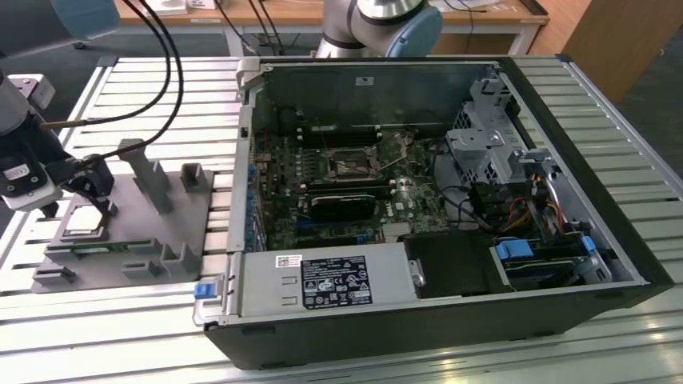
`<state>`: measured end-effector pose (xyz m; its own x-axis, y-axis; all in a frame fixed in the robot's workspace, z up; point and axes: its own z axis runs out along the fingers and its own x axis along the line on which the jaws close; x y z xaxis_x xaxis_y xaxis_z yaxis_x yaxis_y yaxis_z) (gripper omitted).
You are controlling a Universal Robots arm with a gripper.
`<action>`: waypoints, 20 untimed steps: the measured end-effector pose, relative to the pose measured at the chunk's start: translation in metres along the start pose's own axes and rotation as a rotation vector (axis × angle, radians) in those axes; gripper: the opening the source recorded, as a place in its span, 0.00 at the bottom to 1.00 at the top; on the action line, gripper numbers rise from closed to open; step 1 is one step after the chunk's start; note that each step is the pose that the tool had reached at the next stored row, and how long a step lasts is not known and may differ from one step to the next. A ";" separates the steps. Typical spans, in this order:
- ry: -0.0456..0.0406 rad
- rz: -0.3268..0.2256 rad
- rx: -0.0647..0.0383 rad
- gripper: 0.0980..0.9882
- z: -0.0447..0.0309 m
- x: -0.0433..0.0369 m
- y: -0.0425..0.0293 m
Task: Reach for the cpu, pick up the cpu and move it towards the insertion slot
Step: 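Pick up the cpu and move it towards the insertion slot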
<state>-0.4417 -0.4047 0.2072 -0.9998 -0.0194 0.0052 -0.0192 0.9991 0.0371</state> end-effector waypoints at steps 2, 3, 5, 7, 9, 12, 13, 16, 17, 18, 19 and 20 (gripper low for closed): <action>0.0001 0.000 0.000 0.72 0.0037 0.0008 -0.0001; 0.0004 0.000 0.000 0.72 0.0055 0.0010 -0.0002; 0.0006 0.000 0.000 0.72 0.0089 0.0016 -0.0003; 0.0007 0.000 0.000 0.72 0.0115 0.0022 -0.0004; 0.0007 0.000 0.000 0.72 0.0142 0.0025 -0.0005; 0.0007 0.000 0.001 0.72 0.0181 0.0027 -0.0006; 0.0007 0.000 0.002 0.72 0.0193 0.0027 -0.0006; 0.0008 0.000 0.003 0.72 0.0221 0.0030 -0.0008; 0.0008 0.000 0.003 0.72 0.0226 0.0031 -0.0008; 0.0008 0.000 0.003 0.72 0.0229 0.0033 -0.0008; 0.0008 0.000 0.003 0.70 0.0229 0.0034 -0.0008; 0.0008 0.000 0.003 0.63 0.0229 0.0034 -0.0007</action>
<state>-0.4452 -0.4046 0.1843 -0.9998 -0.0193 0.0060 -0.0191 0.9992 0.0345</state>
